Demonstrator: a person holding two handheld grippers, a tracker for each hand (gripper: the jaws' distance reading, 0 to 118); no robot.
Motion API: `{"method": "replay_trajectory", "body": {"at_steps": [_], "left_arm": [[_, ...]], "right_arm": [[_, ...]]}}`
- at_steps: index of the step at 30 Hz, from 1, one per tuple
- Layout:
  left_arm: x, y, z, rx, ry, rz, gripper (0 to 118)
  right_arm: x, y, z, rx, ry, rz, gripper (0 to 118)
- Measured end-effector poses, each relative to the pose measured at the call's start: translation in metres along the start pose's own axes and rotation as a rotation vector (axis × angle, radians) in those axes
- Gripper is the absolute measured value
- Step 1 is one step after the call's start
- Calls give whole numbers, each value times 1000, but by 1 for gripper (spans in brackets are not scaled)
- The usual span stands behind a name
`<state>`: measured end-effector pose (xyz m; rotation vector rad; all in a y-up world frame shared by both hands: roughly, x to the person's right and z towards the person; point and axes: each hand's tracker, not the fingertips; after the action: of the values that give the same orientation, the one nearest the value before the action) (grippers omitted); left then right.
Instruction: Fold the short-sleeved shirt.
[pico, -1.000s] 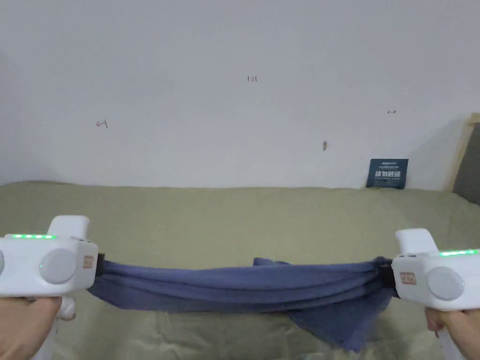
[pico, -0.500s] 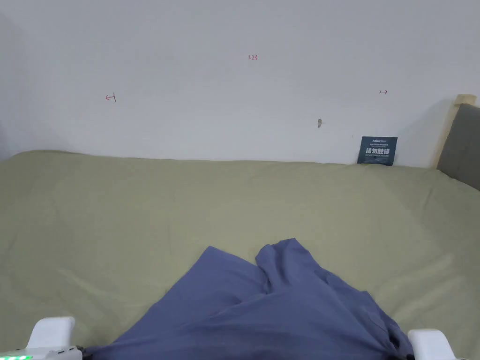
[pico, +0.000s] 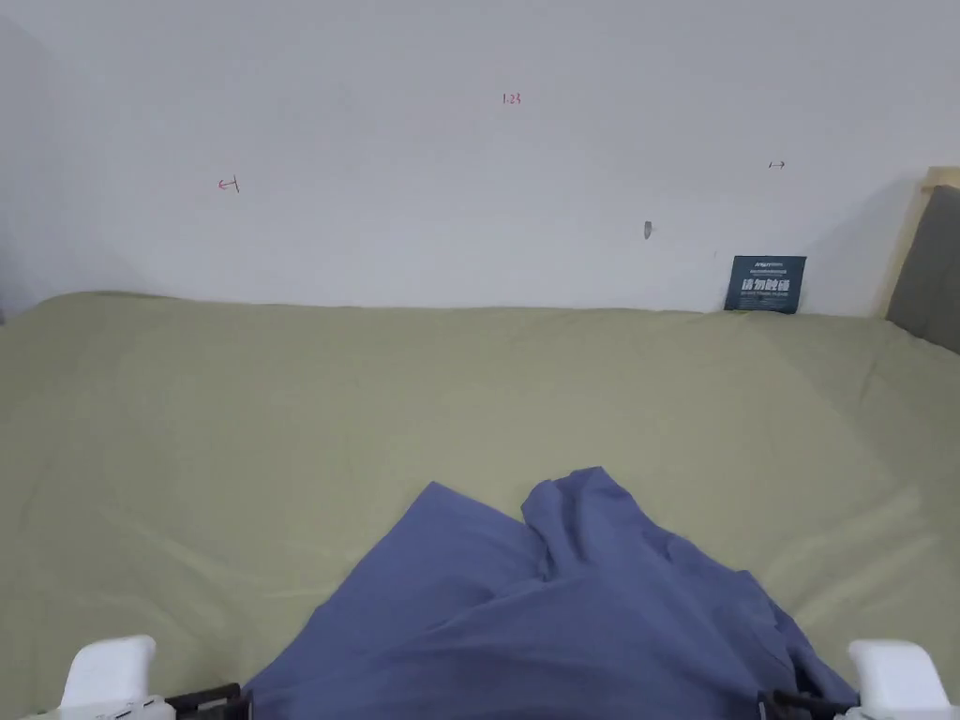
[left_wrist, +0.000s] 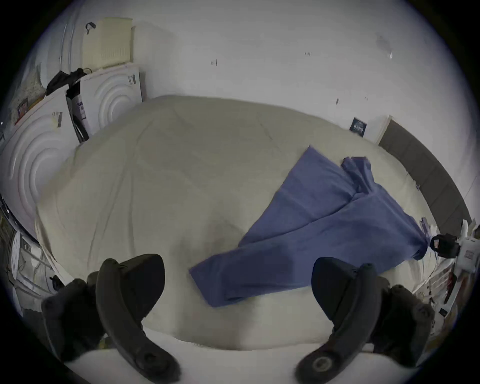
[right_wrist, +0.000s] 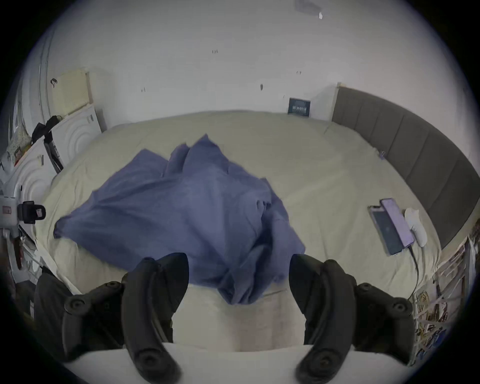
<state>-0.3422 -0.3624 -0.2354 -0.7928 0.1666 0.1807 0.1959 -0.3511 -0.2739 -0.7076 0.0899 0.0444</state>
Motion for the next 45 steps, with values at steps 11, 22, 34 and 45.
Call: {"method": "replay_trajectory", "body": {"at_steps": [11, 22, 34, 45], "left_arm": [[26, 3, 64, 249, 14, -44, 0], [-13, -15, 22, 48, 42, -15, 0], [-27, -15, -85, -246, 15, -89, 86], [-19, -6, -74, -200, -64, -75, 1]], "right_arm": [[-47, 3, 76, 300, -52, -30, 1], [-63, 4, 67, 274, -25, -10, 1], [-54, -3, 30, 162, -11, 8, 1], [-26, 43, -40, 97, 15, 23, 1]]}}
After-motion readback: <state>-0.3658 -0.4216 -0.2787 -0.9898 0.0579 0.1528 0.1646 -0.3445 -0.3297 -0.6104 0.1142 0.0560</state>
